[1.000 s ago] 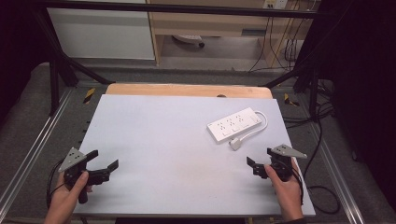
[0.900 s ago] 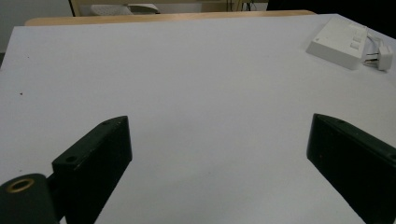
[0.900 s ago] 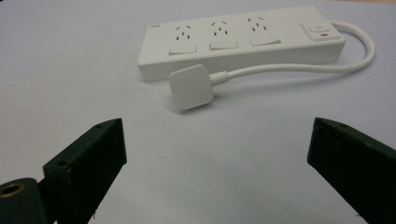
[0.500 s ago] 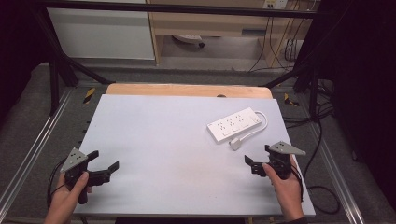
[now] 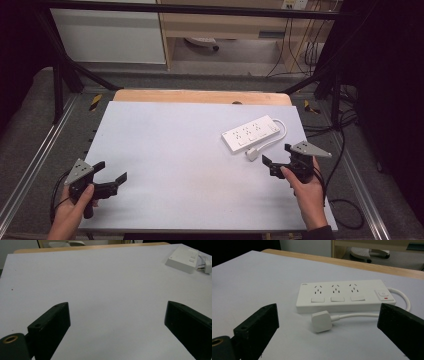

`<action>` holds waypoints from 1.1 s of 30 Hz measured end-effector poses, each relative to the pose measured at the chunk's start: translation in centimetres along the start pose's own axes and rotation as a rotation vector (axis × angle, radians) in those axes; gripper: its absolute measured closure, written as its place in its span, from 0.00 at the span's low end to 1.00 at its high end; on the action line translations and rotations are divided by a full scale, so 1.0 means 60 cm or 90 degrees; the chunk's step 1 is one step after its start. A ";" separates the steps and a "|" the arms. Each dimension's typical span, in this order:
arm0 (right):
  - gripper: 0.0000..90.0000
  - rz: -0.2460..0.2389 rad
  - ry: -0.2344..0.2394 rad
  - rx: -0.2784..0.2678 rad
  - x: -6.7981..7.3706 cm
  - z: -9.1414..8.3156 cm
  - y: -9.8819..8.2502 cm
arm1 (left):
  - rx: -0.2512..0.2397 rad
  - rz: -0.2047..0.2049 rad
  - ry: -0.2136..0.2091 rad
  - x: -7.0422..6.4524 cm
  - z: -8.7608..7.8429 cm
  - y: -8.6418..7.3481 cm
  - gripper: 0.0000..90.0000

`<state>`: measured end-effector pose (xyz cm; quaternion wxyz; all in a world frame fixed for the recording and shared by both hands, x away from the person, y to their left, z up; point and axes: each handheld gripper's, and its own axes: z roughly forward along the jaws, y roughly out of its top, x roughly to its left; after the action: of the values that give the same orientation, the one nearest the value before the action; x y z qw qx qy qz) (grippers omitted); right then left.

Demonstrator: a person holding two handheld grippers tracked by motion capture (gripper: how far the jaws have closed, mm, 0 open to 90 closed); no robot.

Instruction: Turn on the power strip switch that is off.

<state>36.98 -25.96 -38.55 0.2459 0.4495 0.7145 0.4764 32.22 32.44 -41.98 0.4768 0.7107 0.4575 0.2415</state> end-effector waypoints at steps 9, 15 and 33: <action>0.05 0.008 -0.010 -0.008 -0.010 0.007 0.026 | 0.002 0.003 0.002 0.000 0.002 -0.001 0.07; 0.04 0.007 -0.019 -0.010 -0.018 0.015 0.040 | 0.028 0.027 -0.008 -0.011 0.014 -0.005 0.07; 0.04 0.023 -0.058 -0.023 -0.049 0.035 0.078 | 0.026 0.013 -0.006 -0.006 0.012 -0.005 0.07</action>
<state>41.92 -26.90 -35.43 0.2781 0.4789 0.6855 0.4727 32.50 31.85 -42.53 0.4620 0.7257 0.4531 0.2338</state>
